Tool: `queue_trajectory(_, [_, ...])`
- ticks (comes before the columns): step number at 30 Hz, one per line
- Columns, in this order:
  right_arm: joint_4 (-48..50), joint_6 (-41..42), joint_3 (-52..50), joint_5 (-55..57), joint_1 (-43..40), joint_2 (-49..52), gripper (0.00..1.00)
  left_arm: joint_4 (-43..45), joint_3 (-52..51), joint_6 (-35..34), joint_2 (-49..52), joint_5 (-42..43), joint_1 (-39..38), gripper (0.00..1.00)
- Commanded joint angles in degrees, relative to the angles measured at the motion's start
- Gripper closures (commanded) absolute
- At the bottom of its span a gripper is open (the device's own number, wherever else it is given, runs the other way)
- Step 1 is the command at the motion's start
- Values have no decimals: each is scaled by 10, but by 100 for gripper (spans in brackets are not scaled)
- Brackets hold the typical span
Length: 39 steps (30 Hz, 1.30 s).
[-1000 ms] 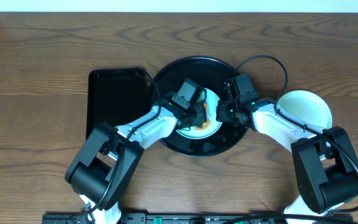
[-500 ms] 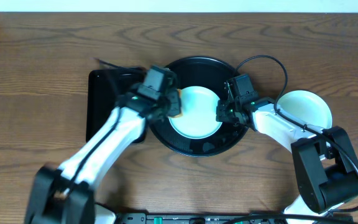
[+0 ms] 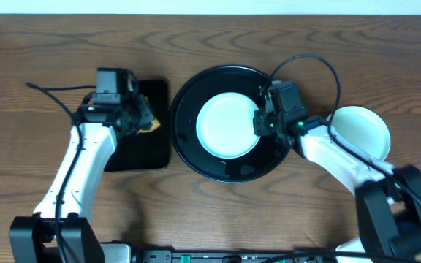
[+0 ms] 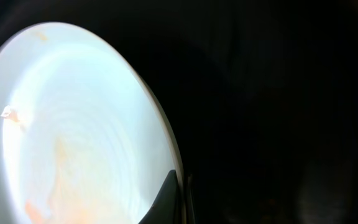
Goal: Clean dirty plates on tray and stack at the side
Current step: 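Move the left gripper with the sponge back over the small black tray, then lift the green plate with the right gripper and stack it on the right pile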
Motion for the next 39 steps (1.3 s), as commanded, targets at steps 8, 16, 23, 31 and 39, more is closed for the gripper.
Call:
queue_trajectory(8, [-17, -196, 1, 223, 33, -134, 99, 6, -14, 76, 68, -2, 30, 93])
queue_trajectory(16, [-1, -297, 1, 457, 104, -169, 99, 9, -14, 172, 153, -2, 30, 92])
queue_trajectory(23, [31, -355, 1, 538, 147, -169, 99, 15, -14, 211, 172, -2, 30, 93])
queue_trajectory(31, [36, -323, 1, 540, 145, -169, 99, 17, -14, 301, 172, 66, 20, 93])
queue_trajectory(39, [35, -244, 1, 579, 133, -169, 99, 21, -14, 80, 172, -215, 19, 93])
